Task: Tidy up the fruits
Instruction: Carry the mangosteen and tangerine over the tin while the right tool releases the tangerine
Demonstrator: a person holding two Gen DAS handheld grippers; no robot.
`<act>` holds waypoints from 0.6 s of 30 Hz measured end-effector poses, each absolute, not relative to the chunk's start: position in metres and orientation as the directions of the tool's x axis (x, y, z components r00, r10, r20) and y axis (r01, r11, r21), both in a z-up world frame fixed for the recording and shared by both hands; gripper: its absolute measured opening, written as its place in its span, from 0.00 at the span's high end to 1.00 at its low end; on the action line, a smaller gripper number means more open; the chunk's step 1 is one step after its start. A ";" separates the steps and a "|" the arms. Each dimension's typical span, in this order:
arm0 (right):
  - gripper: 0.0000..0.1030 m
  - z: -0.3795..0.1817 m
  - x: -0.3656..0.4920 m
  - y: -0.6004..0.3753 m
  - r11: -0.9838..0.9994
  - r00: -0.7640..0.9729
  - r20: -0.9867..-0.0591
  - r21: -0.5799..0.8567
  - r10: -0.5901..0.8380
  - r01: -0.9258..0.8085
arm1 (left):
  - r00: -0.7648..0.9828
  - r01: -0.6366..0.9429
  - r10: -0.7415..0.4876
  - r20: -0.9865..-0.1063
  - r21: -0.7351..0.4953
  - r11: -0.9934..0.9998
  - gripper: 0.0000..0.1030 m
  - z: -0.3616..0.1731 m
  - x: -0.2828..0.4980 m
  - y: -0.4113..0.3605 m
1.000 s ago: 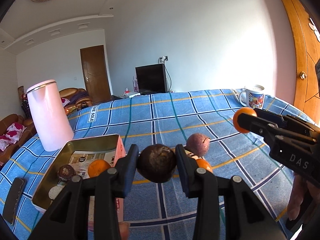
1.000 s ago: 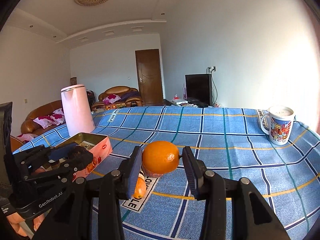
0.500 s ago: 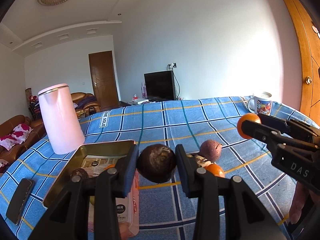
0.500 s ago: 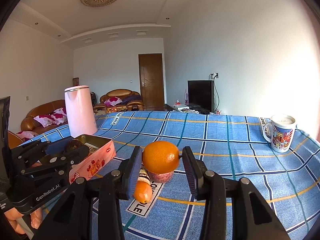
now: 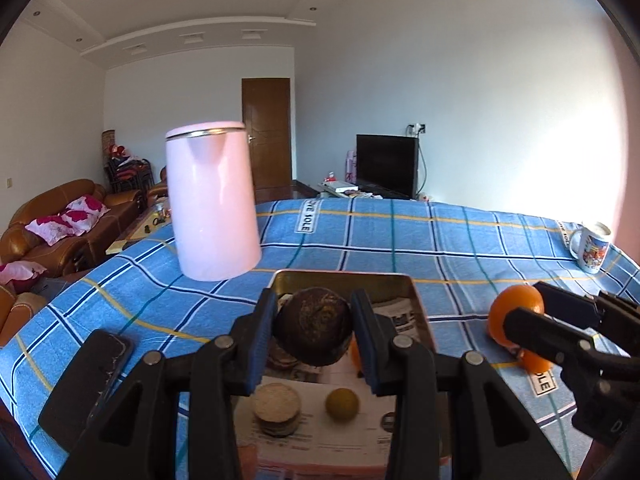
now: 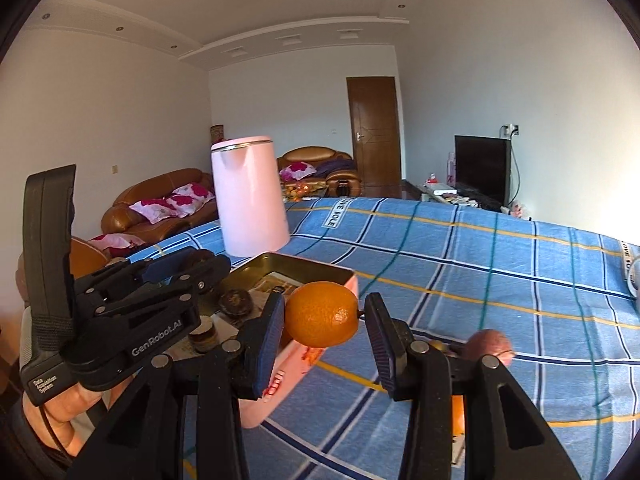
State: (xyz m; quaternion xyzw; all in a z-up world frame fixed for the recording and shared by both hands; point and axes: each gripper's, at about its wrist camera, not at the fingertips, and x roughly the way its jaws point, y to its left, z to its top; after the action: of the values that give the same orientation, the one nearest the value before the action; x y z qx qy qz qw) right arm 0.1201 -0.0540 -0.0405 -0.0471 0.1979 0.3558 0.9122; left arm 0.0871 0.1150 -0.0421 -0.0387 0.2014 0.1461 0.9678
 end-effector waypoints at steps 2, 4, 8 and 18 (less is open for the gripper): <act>0.58 -0.045 0.118 -0.035 0.725 0.651 -0.414 0.034 0.637 -0.688 | 0.865 -0.317 0.279 -0.418 -0.023 0.948 0.61 -0.047 0.089 0.129; 0.58 -0.051 0.119 -0.019 0.709 0.628 -0.442 0.026 0.641 -0.705 | 0.855 -0.327 0.281 -0.436 -0.033 0.944 0.61 -0.051 0.091 0.140; 0.58 -0.064 0.124 0.008 0.689 0.589 -0.512 0.006 0.625 -0.725 | 0.843 -0.318 0.253 -0.475 -0.061 0.946 0.61 -0.056 0.097 0.155; 0.57 -0.086 0.135 0.041 0.669 0.535 -0.635 -0.037 0.558 -0.742 | 0.823 -0.298 0.225 -0.522 -0.058 0.953 0.61 -0.063 0.105 0.158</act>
State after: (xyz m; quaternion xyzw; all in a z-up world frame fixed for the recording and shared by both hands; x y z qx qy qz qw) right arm 0.1347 0.0406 -0.0856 -0.1531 0.3009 0.3768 0.8626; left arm 0.1051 0.1580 -0.0626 -0.0685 0.2640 0.1374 0.9522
